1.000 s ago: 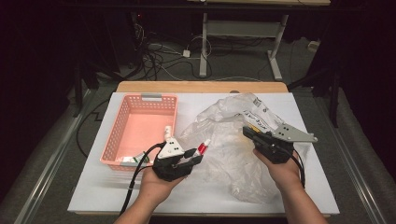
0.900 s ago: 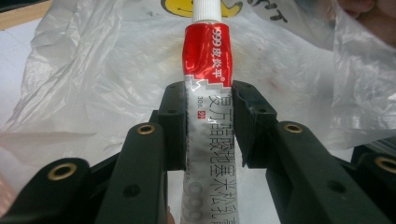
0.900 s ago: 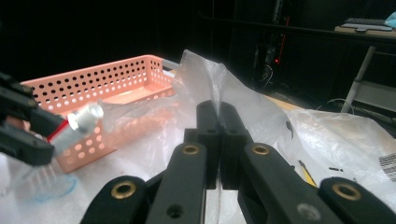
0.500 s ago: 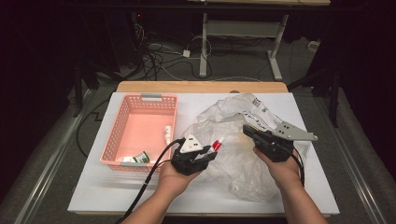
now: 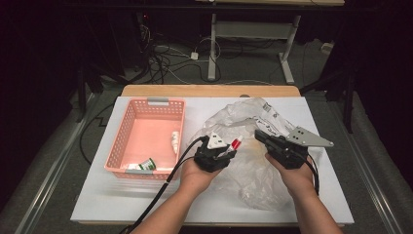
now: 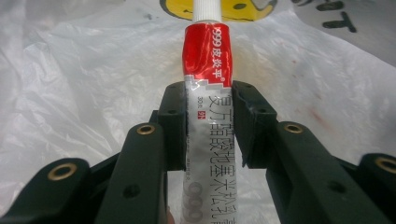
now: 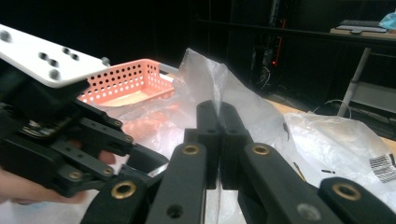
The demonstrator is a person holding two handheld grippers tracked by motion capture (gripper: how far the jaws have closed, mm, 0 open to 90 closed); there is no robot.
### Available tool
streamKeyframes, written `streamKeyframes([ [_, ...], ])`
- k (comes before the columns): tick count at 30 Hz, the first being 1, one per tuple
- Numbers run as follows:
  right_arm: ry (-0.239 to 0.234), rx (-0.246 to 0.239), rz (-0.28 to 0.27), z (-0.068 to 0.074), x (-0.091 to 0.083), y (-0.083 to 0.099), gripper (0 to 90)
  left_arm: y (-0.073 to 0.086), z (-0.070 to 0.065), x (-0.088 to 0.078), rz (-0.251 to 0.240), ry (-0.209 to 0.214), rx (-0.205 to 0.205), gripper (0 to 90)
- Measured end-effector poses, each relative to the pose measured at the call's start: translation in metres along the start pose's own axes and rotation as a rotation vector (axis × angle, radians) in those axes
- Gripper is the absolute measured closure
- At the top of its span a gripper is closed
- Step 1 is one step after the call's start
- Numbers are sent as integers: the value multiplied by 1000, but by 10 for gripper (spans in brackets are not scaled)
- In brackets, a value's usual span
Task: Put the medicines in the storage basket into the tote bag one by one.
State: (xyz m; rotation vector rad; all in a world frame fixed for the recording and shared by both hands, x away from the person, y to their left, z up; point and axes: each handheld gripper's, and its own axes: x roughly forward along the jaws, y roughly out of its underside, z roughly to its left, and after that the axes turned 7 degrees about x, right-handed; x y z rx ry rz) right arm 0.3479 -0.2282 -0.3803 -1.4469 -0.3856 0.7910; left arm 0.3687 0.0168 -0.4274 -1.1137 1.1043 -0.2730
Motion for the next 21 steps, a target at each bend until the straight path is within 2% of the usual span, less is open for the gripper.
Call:
streamKeyframes([
  [4,-10,-14,-9,0,0,-1,900,-5,1,10,5,-7,-6,662],
  [10,-14,2,-7,-2,2,0,900,-10,2,24,8,-14,-18,662],
  [13,-12,10,-8,-2,2,0,900,-11,2,35,18,-12,0,661],
  [15,-8,7,-8,-3,2,1,900,-11,1,42,31,-26,14,661],
  [21,-5,18,-9,-5,1,1,900,-10,2,56,32,-26,-1,661],
])
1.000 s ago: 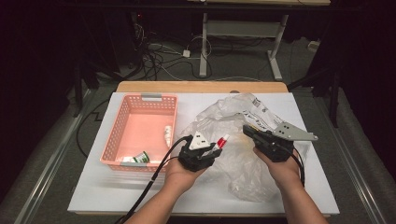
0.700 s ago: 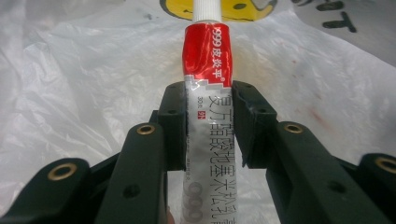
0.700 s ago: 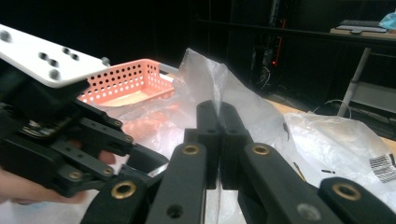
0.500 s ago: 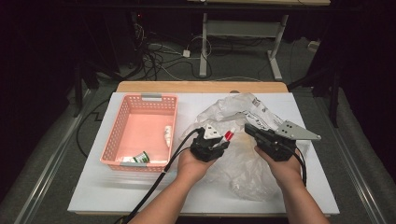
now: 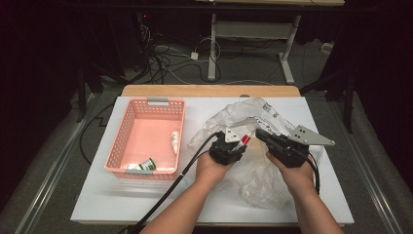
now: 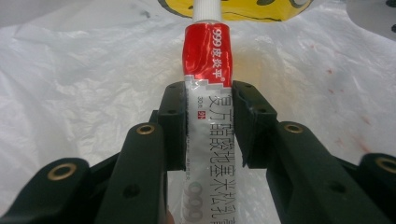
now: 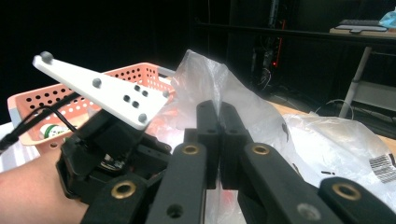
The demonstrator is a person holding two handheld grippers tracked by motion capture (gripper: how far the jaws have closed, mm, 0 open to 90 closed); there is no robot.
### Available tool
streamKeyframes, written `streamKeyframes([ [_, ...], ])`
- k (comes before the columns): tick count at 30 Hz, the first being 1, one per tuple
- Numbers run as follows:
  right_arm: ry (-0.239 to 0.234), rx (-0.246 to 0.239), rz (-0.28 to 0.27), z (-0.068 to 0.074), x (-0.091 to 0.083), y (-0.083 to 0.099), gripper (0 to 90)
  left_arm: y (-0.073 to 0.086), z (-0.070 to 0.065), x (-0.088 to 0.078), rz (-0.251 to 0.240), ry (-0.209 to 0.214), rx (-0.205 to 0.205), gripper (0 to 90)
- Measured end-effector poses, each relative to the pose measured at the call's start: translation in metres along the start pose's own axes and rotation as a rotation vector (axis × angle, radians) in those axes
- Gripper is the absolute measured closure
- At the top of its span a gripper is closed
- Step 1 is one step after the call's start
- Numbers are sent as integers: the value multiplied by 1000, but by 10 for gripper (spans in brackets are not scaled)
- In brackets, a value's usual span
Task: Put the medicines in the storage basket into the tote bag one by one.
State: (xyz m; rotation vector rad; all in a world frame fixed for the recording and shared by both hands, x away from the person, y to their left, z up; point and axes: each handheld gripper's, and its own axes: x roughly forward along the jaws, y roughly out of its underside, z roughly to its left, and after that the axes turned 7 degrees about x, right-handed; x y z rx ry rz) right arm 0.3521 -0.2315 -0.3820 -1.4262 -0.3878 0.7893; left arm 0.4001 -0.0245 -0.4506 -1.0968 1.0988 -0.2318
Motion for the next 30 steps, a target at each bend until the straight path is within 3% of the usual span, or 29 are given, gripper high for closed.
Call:
streamKeyframes([
  [12,7,10,3,-4,2,2,900,0,-5,19,11,-10,-7,659],
  [20,10,12,4,-5,2,2,900,3,-4,25,23,22,-6,651],
  [30,9,7,11,-6,3,3,900,3,-9,14,9,61,-3,466],
])
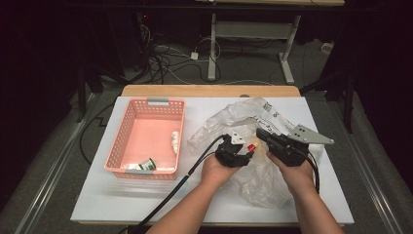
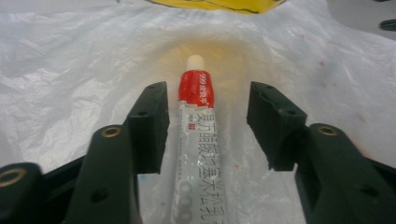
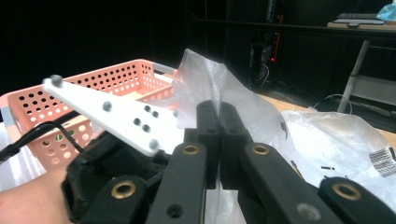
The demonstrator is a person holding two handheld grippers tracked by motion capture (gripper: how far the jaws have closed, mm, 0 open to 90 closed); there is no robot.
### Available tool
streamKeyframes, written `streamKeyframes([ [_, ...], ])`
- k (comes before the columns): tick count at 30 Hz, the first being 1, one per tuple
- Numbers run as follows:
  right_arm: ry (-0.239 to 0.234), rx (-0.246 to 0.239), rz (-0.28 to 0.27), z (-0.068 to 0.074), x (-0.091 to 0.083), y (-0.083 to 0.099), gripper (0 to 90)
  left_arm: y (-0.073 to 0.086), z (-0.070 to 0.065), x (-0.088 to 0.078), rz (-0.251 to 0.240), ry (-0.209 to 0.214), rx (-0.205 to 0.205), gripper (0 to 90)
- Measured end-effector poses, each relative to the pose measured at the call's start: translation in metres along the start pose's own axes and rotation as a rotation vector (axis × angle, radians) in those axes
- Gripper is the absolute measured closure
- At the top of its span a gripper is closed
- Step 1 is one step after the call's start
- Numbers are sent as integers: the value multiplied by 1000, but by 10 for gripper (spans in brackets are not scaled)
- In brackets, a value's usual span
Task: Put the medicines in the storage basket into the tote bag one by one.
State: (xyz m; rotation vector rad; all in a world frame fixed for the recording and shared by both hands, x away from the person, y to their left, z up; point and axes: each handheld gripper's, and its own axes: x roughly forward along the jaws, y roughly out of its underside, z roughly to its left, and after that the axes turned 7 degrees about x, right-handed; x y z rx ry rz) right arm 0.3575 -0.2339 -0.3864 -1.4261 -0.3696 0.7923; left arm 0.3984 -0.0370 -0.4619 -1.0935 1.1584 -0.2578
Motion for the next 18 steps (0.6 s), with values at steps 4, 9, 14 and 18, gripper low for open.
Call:
streamKeyframes([
  [4,1,-2,1,0,0,0,900,6,-4,-9,-5,38,16,401],
  [9,3,-3,2,0,-1,0,900,18,-9,-23,-33,62,6,292],
  [14,4,-3,4,1,0,0,900,26,-12,-39,-46,53,7,189],
  [18,3,-7,6,2,-1,0,900,29,-14,-51,-64,60,8,148],
])
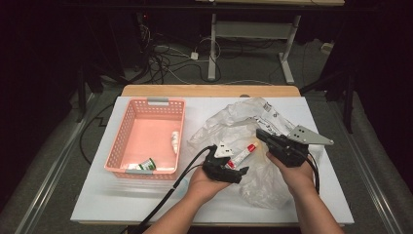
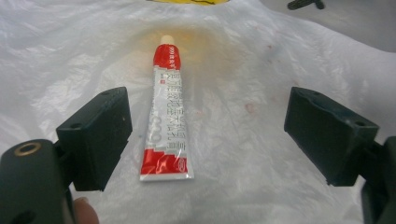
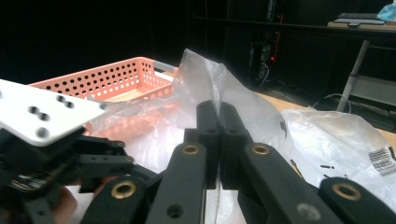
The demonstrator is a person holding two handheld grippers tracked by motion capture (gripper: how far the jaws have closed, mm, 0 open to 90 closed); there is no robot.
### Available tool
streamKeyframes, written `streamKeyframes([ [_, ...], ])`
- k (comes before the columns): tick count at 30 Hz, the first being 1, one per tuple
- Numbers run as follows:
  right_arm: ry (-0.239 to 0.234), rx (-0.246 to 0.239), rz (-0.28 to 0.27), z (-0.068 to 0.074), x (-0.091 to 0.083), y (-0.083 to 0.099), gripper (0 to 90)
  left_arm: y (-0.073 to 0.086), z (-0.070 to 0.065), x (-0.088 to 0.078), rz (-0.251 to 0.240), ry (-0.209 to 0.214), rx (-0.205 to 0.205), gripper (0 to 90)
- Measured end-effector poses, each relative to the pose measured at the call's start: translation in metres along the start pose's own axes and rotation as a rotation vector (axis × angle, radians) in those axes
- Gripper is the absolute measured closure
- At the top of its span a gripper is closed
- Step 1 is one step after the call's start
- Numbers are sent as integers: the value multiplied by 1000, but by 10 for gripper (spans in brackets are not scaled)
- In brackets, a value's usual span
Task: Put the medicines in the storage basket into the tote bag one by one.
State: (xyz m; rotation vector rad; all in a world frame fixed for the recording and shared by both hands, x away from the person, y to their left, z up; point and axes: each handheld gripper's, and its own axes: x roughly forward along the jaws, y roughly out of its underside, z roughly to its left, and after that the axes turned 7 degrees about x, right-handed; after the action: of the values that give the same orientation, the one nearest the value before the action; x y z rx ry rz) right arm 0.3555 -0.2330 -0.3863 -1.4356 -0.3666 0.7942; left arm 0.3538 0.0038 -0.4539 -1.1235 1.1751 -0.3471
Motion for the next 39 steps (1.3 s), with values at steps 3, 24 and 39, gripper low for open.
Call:
streamKeyframes([
  [3,0,2,1,1,-1,0,900,1,-2,-7,6,5,-2,72],
  [24,4,1,1,2,-3,-1,900,8,-8,-68,-25,34,-4,0],
  [39,6,-7,-3,2,-4,-1,900,15,8,-100,-31,-18,-41,0],
])
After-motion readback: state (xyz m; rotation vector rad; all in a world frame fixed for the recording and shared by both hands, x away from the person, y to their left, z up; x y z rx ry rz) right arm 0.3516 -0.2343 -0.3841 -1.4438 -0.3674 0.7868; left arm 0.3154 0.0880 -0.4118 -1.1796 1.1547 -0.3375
